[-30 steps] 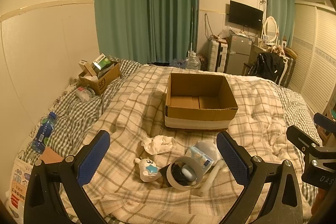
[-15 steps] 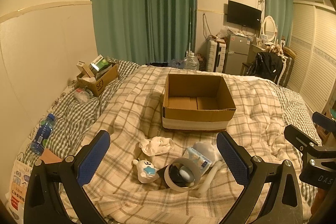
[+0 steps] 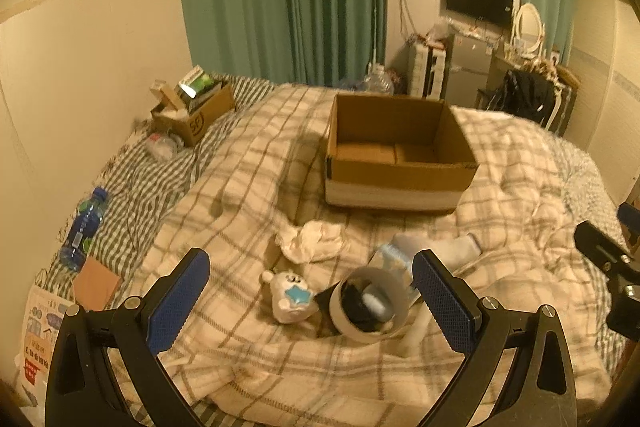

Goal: Organize objects
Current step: 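Grasp the white tape roll with the left tool while the right tool grasps the blue-and-white packet, then carry the tape roll and packet into the cardboard box and open both tools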

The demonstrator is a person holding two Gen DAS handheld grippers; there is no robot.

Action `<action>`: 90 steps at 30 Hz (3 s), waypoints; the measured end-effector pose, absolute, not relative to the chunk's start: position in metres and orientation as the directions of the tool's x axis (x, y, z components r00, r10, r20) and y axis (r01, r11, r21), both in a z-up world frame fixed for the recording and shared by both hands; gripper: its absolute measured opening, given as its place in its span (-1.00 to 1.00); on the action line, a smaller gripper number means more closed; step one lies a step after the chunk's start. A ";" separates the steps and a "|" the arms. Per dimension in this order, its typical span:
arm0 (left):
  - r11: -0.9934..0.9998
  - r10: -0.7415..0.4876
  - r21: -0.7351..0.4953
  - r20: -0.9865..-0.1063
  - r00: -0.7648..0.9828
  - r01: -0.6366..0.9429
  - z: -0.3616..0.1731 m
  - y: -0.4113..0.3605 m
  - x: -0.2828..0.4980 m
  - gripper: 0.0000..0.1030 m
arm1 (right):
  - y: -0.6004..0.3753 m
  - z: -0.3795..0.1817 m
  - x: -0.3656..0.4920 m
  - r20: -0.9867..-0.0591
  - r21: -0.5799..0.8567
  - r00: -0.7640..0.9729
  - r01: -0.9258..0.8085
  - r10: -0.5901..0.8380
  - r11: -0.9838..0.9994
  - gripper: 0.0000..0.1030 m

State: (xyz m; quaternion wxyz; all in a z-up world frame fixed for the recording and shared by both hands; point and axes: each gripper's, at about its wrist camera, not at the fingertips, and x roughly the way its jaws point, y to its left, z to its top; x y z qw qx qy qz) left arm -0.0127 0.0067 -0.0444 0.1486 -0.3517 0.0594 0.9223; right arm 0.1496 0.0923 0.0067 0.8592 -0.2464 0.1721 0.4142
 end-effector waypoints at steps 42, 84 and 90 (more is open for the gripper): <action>-0.949 0.199 -0.038 -0.843 -0.500 -0.314 -0.113 -0.030 -0.083 -0.94 | 0.197 -0.085 0.171 -0.779 -0.255 0.438 -0.875 0.450 0.411 0.79; -0.852 0.384 -0.075 -0.762 -0.521 -0.518 -0.015 0.034 -0.109 -0.94 | 0.174 0.063 0.175 -0.604 -0.321 0.564 -0.819 0.563 0.475 -0.66; -0.819 0.411 -0.065 -0.760 -0.503 -0.571 -0.016 0.086 -0.149 -0.94 | 0.216 0.076 0.200 -0.591 -0.336 0.556 -0.828 0.585 0.448 -0.66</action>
